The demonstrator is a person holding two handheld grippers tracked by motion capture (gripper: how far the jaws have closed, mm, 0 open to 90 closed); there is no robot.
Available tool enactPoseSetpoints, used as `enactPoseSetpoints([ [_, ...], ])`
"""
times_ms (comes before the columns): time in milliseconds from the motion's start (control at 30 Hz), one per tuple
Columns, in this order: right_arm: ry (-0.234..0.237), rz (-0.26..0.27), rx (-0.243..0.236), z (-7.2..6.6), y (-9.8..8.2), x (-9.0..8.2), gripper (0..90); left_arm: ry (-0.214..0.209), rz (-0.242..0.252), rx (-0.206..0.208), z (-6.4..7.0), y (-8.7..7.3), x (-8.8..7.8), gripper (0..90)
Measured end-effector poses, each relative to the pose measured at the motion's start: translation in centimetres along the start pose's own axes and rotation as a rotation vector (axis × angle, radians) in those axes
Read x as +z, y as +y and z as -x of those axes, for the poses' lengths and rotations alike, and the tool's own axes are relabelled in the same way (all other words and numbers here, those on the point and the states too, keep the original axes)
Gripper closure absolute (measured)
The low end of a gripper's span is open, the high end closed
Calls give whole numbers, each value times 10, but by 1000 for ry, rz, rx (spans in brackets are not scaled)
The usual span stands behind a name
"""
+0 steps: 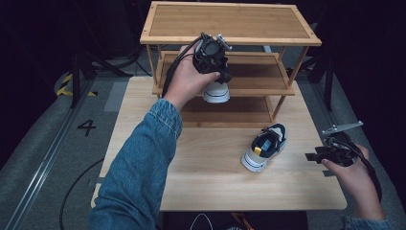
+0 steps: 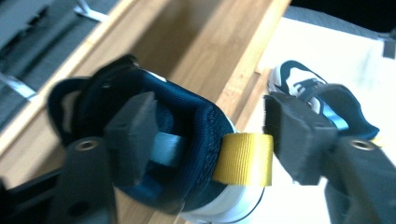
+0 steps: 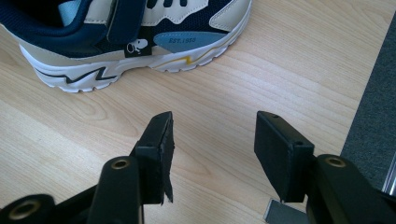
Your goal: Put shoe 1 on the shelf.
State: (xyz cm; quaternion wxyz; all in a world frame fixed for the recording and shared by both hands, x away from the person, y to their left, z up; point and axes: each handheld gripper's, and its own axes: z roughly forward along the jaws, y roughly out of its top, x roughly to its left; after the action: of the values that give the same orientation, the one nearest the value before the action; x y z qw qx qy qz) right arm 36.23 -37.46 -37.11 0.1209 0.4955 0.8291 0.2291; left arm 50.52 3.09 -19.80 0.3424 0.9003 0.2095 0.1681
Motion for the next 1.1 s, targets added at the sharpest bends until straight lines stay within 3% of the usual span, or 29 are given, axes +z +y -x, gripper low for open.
enactPoseSetpoints([
  [100, 0, -4, 2, 0, 0, 1, 486, 12, 70, -24, 7, -4, -16, 286],
  [200, -2, -2, 1, 0, 0, 1, 487, 30, 101, -50, 13, -9, -26, 285],
  [300, -3, -2, -1, -1, 0, 1, 487, 102, 172, -77, 26, -23, -35, 305],
  [367, 0, -4, 1, -2, 1, 1, 494, 135, 188, -107, 32, -31, -39, 384],
  [500, -2, -13, -2, -3, 1, 1, 497, 146, 196, -180, 44, -43, -43, 437],
  [533, -4, -11, -7, -3, 1, 2, 497, 148, 187, -183, 46, -45, -43, 497],
  [600, -4, -14, -7, -3, 1, 3, 497, 140, 172, -195, 51, -49, -40, 514],
  [800, -4, -11, -4, -3, 1, 2, 497, 116, 187, -230, 61, -59, -25, 728],
  [1100, -3, -17, -8, -4, 1, 3, 496, 108, 155, -259, 55, -60, 0, 854],
])
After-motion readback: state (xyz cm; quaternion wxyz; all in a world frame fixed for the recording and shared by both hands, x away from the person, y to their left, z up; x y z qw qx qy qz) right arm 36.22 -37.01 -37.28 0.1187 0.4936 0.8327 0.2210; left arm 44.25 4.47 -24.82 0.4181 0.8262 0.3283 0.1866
